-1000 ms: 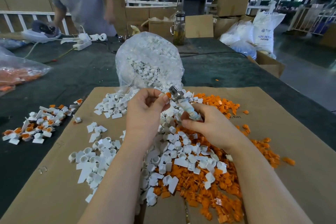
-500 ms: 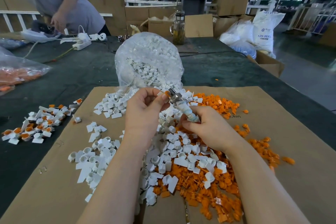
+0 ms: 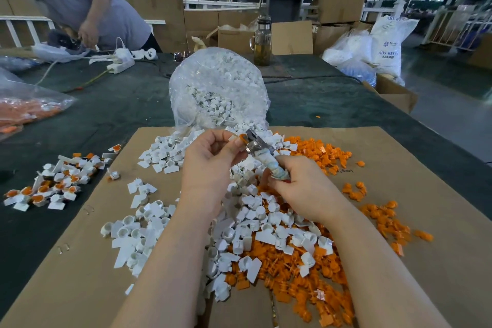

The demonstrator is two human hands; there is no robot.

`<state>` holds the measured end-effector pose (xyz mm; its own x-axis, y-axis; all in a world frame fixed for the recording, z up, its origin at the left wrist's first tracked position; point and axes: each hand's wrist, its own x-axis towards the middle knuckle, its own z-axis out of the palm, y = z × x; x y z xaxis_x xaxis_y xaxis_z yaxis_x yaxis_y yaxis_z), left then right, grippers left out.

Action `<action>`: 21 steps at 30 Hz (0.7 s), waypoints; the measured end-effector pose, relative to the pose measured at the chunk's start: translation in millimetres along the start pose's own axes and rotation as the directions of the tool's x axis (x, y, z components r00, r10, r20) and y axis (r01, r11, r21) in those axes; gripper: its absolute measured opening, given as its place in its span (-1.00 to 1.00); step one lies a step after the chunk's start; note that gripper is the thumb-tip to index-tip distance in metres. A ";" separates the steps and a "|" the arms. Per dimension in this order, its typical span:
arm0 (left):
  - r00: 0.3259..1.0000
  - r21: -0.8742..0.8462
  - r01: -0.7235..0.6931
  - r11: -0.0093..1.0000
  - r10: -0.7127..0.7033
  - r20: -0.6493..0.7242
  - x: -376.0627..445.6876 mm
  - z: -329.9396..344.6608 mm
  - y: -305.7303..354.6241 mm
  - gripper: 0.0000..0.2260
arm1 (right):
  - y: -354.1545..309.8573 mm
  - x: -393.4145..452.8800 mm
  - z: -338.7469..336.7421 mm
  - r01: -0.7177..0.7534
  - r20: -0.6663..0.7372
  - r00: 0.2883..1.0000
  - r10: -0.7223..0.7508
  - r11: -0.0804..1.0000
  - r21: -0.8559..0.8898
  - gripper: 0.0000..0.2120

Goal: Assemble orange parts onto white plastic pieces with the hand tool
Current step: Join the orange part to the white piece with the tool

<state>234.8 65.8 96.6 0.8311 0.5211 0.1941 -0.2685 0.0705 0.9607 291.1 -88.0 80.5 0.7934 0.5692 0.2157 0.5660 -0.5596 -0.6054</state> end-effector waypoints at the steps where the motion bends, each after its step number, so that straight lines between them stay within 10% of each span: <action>1: 1.000 -0.006 0.011 1.000 -0.011 -0.008 -0.1 -1.1 0.1 -0.87 | -0.2 0.1 0.7 0.002 -0.014 1.000 -0.002 1.000 -0.014 -0.90; 5: 0.966 -0.267 0.131 0.955 -0.183 -0.181 4.0 -16.8 5.1 -0.98 | 1.9 -0.2 0.5 -0.023 -0.104 0.995 0.011 0.992 -0.121 -0.90; 11: 0.734 -0.785 0.014 0.620 -0.539 -0.413 16.5 -55.7 12.7 -0.91 | 12.2 1.0 -3.6 -0.167 -0.270 0.956 0.117 0.971 -0.173 -0.92; 21: 0.693 -0.868 -0.230 0.439 -0.552 -0.463 19.8 -80.7 9.3 -0.69 | 23.9 0.9 -8.4 -0.402 -0.338 0.890 0.305 0.875 -0.270 -0.82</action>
<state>209.4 145.5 93.3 0.4992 0.7160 -0.4880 -0.7317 0.6500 0.2051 307.3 -105.9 72.6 0.9546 0.1326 0.2668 0.2368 -0.8811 -0.4094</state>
